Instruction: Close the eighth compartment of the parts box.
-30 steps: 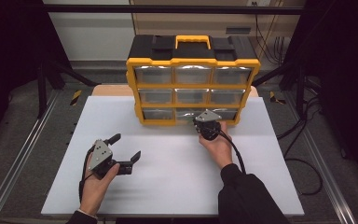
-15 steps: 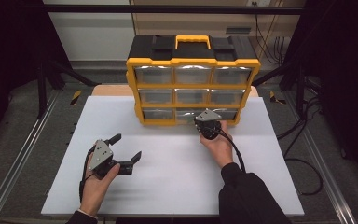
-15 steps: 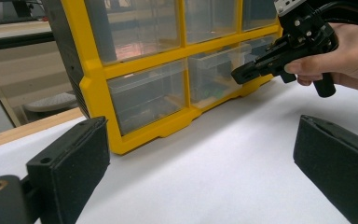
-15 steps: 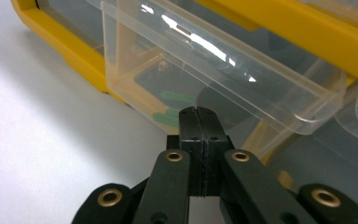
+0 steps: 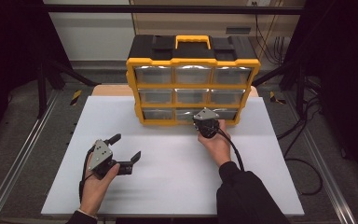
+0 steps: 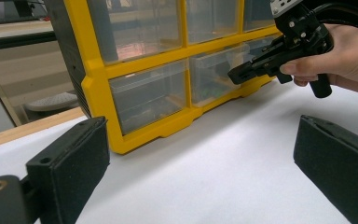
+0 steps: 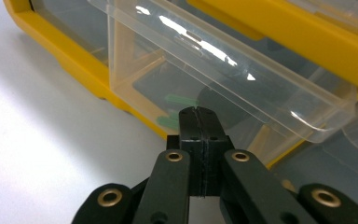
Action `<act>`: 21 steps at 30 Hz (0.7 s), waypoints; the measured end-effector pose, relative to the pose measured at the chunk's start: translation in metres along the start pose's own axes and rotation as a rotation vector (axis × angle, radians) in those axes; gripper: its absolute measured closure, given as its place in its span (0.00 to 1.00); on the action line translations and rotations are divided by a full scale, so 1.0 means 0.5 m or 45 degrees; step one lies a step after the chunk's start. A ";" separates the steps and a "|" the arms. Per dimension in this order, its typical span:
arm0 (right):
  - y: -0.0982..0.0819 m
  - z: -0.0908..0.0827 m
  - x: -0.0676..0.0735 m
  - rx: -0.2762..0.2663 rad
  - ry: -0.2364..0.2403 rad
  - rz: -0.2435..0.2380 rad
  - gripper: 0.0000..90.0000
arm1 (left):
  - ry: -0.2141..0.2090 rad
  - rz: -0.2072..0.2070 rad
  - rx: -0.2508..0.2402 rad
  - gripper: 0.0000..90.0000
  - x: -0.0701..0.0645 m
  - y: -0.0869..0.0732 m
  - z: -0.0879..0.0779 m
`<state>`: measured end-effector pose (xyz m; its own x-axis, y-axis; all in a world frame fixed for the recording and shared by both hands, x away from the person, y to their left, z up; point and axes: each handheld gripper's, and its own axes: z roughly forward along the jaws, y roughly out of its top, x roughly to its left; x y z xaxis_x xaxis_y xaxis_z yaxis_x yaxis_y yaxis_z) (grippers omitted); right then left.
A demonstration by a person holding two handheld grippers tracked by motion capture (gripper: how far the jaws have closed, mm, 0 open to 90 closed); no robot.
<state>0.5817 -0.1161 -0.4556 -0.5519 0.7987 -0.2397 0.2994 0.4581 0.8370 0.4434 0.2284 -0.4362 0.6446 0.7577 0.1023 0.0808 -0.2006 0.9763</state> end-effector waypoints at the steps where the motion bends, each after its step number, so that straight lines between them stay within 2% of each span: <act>1: 0.000 0.001 -0.001 -0.001 -0.002 -0.007 1.00 | 0.000 0.000 0.001 0.03 0.000 0.000 0.000; 6: 0.005 0.005 -0.004 -0.009 -0.011 -0.016 1.00 | 0.004 -0.002 0.000 0.03 0.001 0.000 -0.001; 7: 0.006 0.005 -0.002 -0.004 -0.015 0.007 1.00 | 0.004 -0.004 -0.002 0.03 0.001 0.000 -0.001; 11: 0.007 0.008 -0.004 -0.009 -0.023 -0.011 1.00 | 0.002 -0.011 -0.006 0.03 0.001 -0.001 -0.001; 15: 0.006 0.009 -0.006 -0.003 -0.036 0.009 1.00 | 0.000 -0.010 -0.005 0.03 0.000 -0.001 0.000; 21: 0.006 0.011 -0.008 -0.010 -0.040 -0.007 1.00 | 0.000 -0.013 -0.004 0.03 0.001 -0.001 0.000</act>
<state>0.5893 -0.1158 -0.4549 -0.5286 0.8081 -0.2598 0.2905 0.4597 0.8392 0.4438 0.2288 -0.4367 0.6434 0.7599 0.0926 0.0847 -0.1909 0.9779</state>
